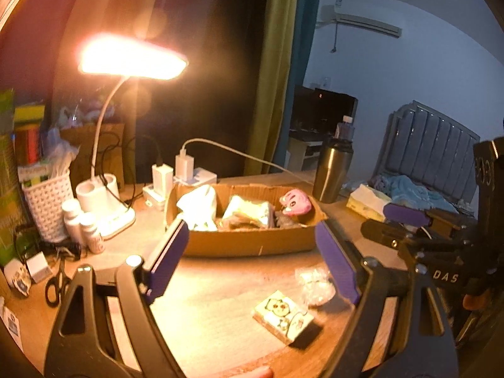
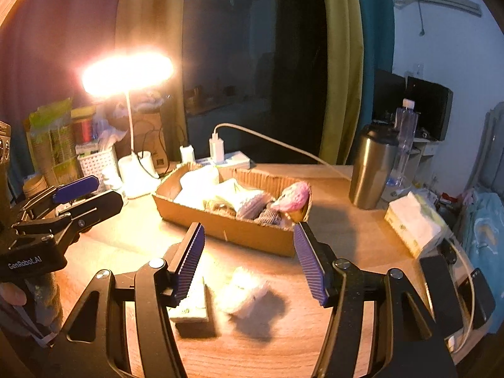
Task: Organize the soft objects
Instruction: 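Move the left gripper toward the printed tissue pack while the right approaches the clear plastic bag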
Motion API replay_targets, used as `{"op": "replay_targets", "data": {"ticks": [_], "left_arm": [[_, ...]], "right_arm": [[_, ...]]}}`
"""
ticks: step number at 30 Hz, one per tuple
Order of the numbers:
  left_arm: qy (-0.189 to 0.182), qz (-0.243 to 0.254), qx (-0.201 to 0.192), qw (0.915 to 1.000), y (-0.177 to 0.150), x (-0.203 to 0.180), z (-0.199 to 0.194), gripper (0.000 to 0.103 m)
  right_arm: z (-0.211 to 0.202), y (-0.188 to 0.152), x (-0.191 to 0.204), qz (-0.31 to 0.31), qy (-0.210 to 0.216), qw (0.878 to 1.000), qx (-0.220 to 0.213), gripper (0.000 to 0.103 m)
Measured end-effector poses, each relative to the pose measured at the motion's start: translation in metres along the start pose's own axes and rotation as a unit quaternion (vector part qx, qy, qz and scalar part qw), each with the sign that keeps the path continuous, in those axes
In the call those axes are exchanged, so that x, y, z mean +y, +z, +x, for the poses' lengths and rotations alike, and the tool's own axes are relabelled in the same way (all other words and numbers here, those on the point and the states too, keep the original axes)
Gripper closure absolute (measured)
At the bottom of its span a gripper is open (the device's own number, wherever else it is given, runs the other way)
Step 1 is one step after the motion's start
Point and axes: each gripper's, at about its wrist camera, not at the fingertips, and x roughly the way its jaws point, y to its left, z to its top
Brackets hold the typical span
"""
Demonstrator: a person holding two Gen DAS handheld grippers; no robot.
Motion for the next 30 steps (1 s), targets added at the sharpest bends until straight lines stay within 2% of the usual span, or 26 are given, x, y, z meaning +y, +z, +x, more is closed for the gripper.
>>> {"op": "replay_targets", "data": {"ticks": [16,30], "left_arm": [[0.017,-0.024,0.050,0.9983,-0.040,0.020,0.023,0.012],[0.025,-0.042,0.086,0.9951,-0.055,0.031,0.045,0.012]], "right_arm": [[0.042,-0.030,0.004,0.011,0.018,0.999,0.050,0.041],[0.085,-0.044,0.002,0.036,0.027,0.993,0.107,0.041]]}}
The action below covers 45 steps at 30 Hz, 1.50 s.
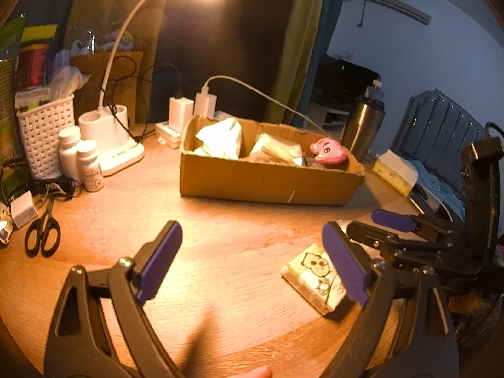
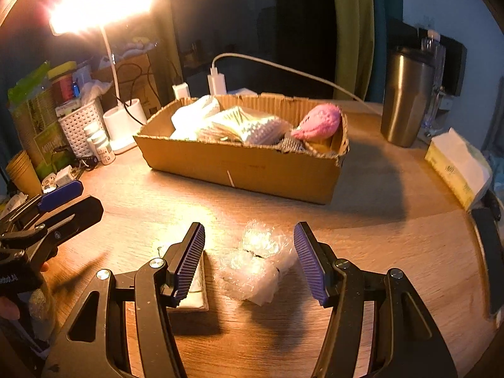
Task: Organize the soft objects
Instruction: 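Move the left gripper toward the printed tissue pack while the right approaches the clear plastic bag, then close the left gripper on the cartoon tissue pack while the right grasps the bubble-wrap bag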
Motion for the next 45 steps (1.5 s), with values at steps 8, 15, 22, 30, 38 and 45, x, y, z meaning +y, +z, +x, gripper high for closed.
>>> {"op": "replay_targets", "data": {"ticks": [8,15,22,30,38,45], "left_arm": [[-0.005,0.016,0.024,0.9996,-0.006,-0.015,0.013,0.012],[-0.007,0.035,0.045,0.9983,-0.011,-0.032,0.024,0.012],[-0.006,0.052,0.068,0.9963,-0.013,-0.050,0.038,0.012],[0.004,0.078,0.109,0.9910,-0.020,-0.071,0.055,0.012],[0.025,0.104,0.152,0.9825,-0.027,-0.085,0.073,0.012],[0.014,0.101,0.158,0.9822,-0.027,-0.084,0.075,0.025]], "right_arm": [[0.018,-0.009,-0.007,0.011,-0.005,0.999,0.036,0.041],[0.017,-0.015,-0.018,0.016,0.004,0.999,0.039,0.052],[0.007,-0.018,-0.035,0.036,0.006,0.999,0.025,0.054],[-0.005,-0.023,-0.053,0.049,0.004,0.999,0.012,0.054],[-0.012,-0.029,-0.066,0.066,0.005,0.998,0.002,0.054],[-0.019,-0.031,-0.073,0.075,0.002,0.997,-0.009,0.054]]}}
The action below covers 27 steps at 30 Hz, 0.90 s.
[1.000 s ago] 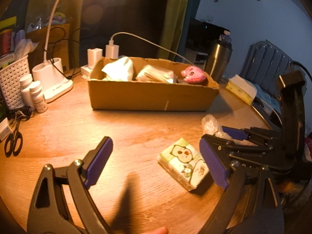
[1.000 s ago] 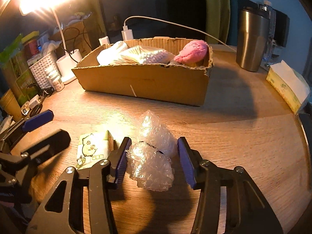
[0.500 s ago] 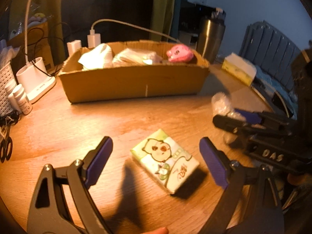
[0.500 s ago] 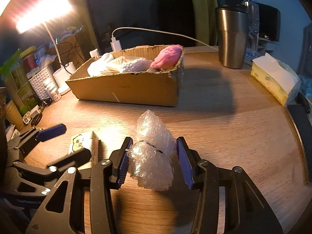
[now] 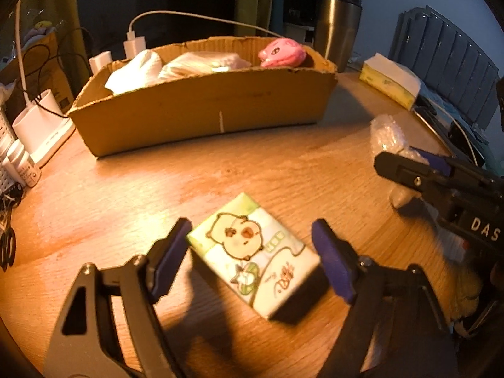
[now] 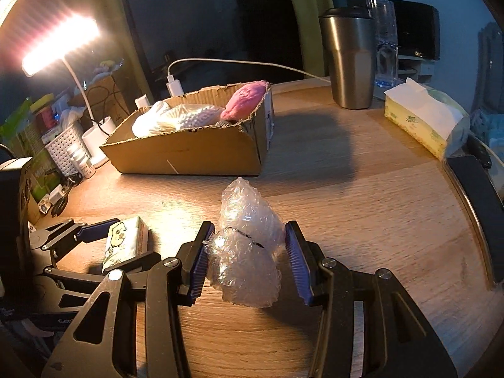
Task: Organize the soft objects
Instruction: 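Close the left gripper on the cartoon tissue pack while the right grasps the bubble-wrap bag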
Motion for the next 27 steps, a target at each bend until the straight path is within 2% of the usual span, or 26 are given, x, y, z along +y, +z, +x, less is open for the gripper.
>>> {"op": "replay_targets", "data": {"ticks": [11,27], "left_arm": [[-0.021,0.005,-0.021,0.9996,-0.008,0.002,-0.016,0.026],[-0.028,-0.008,-0.082,0.9962,0.001,0.021,-0.061,0.026]], "right_arm": [[-0.011,0.003,0.007,-0.013,-0.002,1.000,-0.012,0.054],[-0.035,0.019,0.041,-0.053,-0.004,0.998,-0.032,0.054]]}}
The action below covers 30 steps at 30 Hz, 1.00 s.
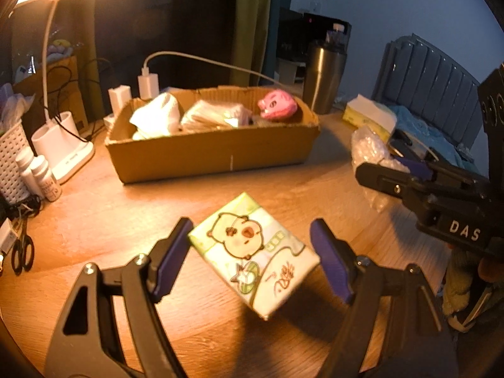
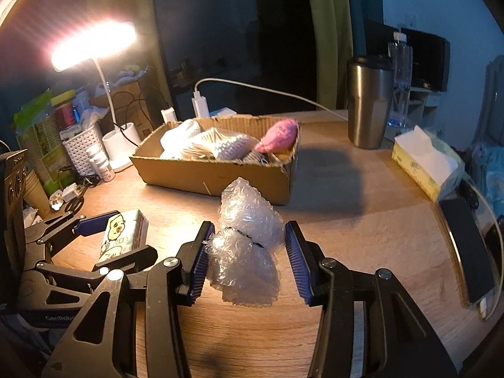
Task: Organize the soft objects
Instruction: 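Close the left gripper on the cartoon tissue pack while the right grasps the bubble-wrap bag, then lift the tissue pack and bubble-wrap bag and carry both over the box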
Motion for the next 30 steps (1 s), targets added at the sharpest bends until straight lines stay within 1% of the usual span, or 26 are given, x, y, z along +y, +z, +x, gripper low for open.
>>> {"op": "replay_targets", "data": {"ticks": [18,30], "left_arm": [[0.004,-0.006,-0.067,0.9977,0.035,0.020,-0.044,0.026],[0.013,-0.005,-0.110,0.9938,0.060,0.036,-0.069,0.026]], "right_arm": [[-0.020,0.036,0.026,-0.035,-0.007,0.999,-0.031,0.054],[-0.028,0.063,0.041,-0.057,-0.009,0.997,-0.054,0.054]]}}
